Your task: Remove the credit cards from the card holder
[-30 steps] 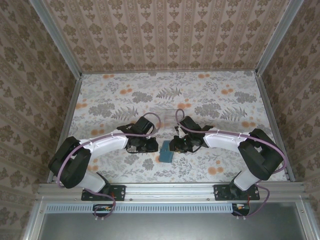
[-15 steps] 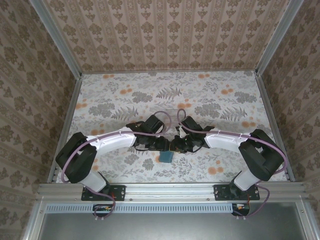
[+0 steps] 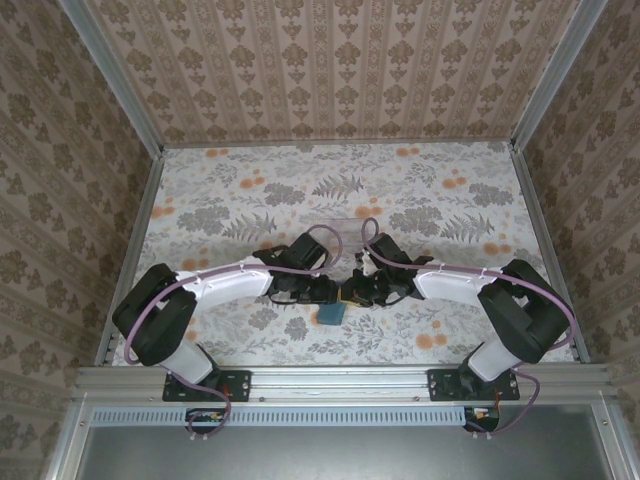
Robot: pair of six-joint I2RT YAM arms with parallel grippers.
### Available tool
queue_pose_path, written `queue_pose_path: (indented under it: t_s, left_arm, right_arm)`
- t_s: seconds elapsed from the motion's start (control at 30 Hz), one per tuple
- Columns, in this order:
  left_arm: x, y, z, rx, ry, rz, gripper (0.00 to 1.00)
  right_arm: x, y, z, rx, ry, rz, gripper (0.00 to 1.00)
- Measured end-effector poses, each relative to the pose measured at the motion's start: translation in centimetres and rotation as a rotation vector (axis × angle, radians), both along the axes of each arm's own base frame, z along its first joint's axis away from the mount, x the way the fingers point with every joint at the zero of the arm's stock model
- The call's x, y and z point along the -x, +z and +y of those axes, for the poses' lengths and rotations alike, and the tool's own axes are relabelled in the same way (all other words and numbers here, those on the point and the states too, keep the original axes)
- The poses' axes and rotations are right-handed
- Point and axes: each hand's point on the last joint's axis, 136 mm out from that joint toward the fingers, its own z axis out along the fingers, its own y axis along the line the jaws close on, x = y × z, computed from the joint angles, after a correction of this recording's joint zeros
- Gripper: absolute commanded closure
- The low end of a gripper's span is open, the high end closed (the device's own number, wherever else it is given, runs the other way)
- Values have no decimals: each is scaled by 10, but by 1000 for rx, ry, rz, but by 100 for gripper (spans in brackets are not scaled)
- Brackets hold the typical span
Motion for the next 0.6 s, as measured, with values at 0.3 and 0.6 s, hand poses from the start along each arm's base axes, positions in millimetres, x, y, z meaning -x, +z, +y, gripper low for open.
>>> queue_pose_path:
  t_s: [0.3,0.6]
  left_arm:
    - [2,-3,2,27,7,12,66]
    - [1,-4,2,29,9,8,65]
  right_arm:
    - [-1,1,0,-67,-29,29,88]
    - [-1,4,3,-95,-30,44,89]
